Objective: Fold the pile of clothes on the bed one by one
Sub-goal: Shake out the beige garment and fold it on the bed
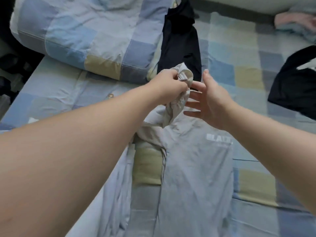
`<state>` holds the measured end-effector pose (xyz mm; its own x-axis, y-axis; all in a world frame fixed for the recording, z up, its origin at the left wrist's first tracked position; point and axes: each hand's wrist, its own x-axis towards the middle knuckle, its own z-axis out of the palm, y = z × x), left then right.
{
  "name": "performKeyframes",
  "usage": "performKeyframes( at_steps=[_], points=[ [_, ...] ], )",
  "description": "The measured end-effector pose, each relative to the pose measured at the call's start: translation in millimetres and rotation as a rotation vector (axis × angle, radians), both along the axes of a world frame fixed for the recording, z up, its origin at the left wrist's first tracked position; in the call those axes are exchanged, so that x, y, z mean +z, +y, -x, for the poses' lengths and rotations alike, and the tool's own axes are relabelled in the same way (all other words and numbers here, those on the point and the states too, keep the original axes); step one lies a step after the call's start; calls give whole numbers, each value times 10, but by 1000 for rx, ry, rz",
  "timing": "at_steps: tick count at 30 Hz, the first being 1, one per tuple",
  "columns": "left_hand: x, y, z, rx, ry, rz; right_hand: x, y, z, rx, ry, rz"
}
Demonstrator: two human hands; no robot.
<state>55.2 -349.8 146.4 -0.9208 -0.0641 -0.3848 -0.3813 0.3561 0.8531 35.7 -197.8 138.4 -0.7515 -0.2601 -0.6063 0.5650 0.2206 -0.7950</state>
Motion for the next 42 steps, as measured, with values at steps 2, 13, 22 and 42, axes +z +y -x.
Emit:
performKeyframes(
  at_steps=[2,13,22,42],
  points=[
    [71,600,-1,1,-16,-12,94,562,-33,-47,-20,21],
    [3,2931,-103,7,-155,-325,55,2670,-206,-336,-70,28],
    [-153,3189,-108,62,-232,-474,-98,2946,-206,-358,-22,-29],
    [-2185,1436,-23,-464,115,856,-2170,1888,68,723,691,-1109]
  ],
)
